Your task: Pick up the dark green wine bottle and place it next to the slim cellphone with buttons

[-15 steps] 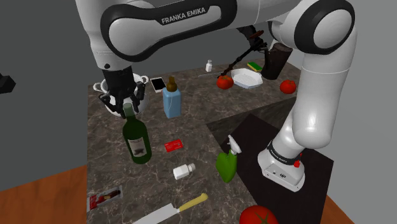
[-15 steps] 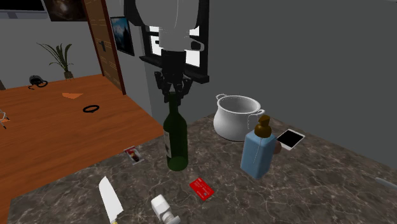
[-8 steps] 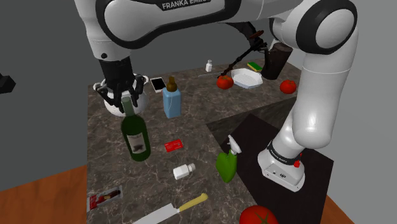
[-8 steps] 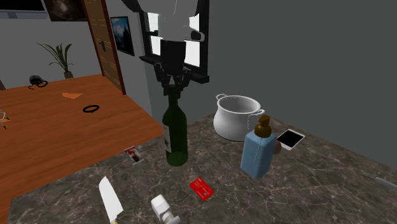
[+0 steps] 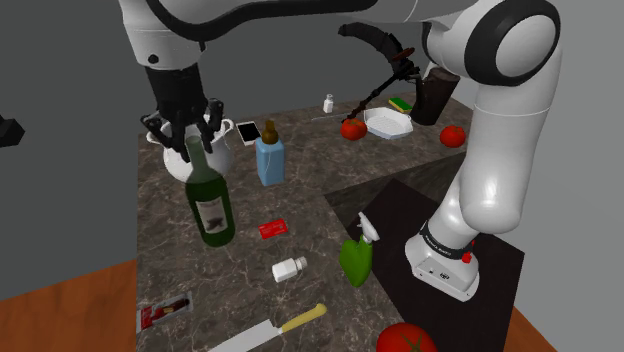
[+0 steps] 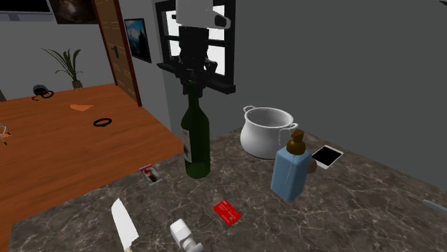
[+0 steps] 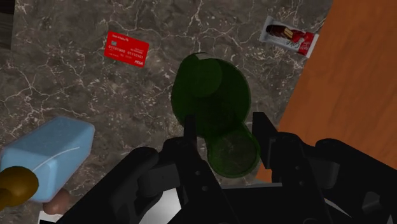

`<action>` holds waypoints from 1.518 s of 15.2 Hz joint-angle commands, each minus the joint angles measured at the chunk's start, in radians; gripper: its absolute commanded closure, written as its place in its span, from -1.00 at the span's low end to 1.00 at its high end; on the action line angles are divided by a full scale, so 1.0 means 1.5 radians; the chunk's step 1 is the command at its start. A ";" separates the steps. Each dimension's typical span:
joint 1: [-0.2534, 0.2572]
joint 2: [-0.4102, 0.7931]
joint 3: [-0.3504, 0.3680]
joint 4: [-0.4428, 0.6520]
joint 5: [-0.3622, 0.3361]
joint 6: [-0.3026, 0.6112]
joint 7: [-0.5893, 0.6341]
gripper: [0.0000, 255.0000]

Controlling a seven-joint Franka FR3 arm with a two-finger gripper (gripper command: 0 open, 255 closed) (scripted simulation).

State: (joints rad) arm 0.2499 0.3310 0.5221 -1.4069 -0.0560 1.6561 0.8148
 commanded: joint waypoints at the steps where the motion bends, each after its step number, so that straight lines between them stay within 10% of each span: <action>1: 0.003 0.002 0.001 0.018 -0.001 -0.016 0.002 1.00; 23: -0.225 -0.072 -0.115 -0.055 0.037 -0.028 -0.334 1.00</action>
State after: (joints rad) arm -0.0727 0.2307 0.3571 -1.4804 -0.0030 1.6128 0.3382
